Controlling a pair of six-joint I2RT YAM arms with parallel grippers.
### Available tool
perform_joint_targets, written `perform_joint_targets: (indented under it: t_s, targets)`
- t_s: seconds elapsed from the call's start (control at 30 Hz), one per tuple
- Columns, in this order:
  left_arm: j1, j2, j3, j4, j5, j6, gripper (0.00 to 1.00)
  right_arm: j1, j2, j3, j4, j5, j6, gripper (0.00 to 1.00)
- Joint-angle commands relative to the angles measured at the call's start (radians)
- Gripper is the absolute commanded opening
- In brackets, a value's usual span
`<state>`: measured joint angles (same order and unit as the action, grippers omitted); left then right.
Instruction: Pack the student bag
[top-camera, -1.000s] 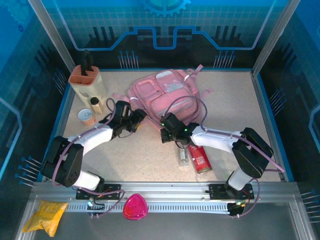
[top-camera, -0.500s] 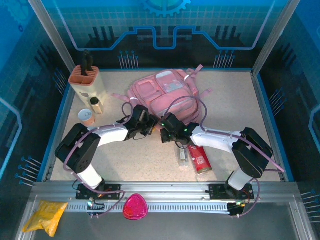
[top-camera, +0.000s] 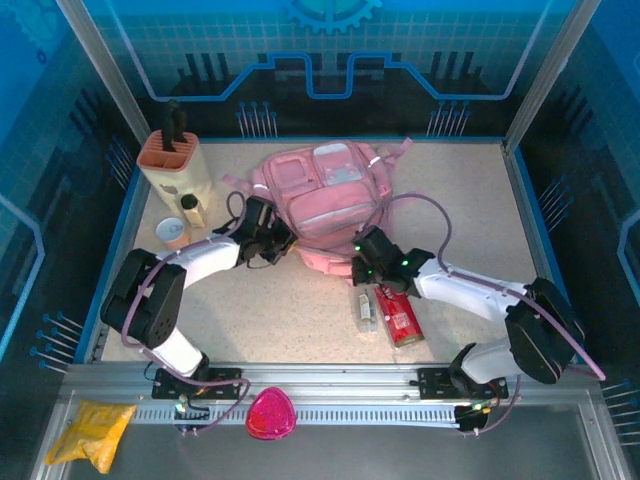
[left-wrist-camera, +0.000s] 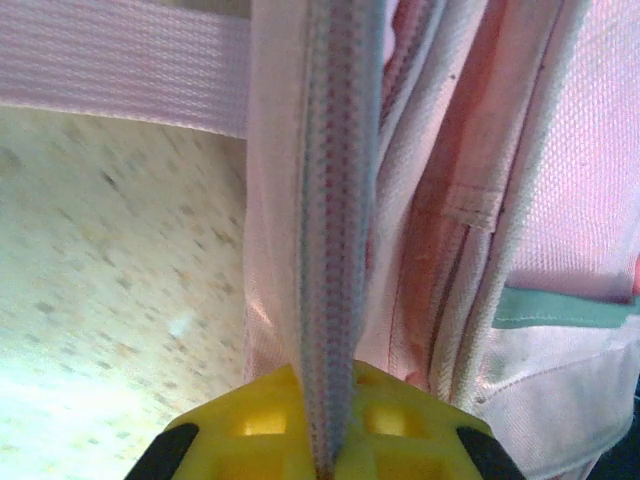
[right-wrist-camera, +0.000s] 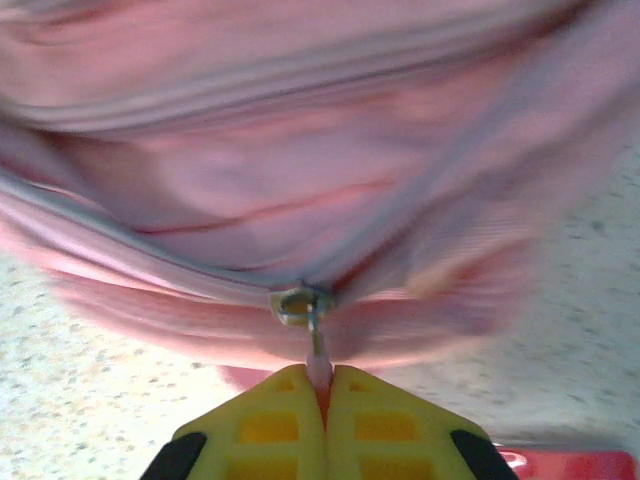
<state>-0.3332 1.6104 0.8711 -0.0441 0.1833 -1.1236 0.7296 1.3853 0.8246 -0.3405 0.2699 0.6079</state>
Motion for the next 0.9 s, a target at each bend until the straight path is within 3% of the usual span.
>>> perform_joint_targets:
  t_s: [0.0,0.2,0.23,0.33,0.43,0.6,0.7,0.87]
  targets:
    - [0.108,-0.021,0.075,-0.077,-0.086,0.156,0.0,-0.05,-0.009,0.002,-0.125,0.025,-0.051,0.0]
    - [0.191,0.037,0.187,-0.16,-0.079,0.249,0.0,0.067,0.079,0.155,-0.073,-0.068,-0.106,0.0]
    - [0.197,0.034,0.192,-0.167,-0.074,0.256,0.04,0.089,0.094,0.177,-0.064,-0.074,-0.108,0.0]
    - [0.201,-0.007,0.188,-0.2,-0.059,0.261,0.34,0.114,0.124,0.199,0.013,-0.176,-0.07,0.0]
    - [0.181,-0.102,0.101,-0.174,-0.016,0.184,0.49,0.122,0.15,0.191,0.081,-0.238,-0.043,0.0]
    - [0.03,-0.268,-0.065,-0.151,-0.014,-0.063,0.6,0.121,0.163,0.168,0.072,-0.201,-0.056,0.0]
    - [-0.097,-0.339,-0.123,-0.134,-0.131,-0.197,0.68,0.122,0.165,0.145,0.098,-0.206,-0.063,0.0]
    - [-0.179,-0.305,-0.149,-0.078,-0.184,-0.344,0.71,0.121,0.171,0.132,0.141,-0.229,-0.091,0.0]
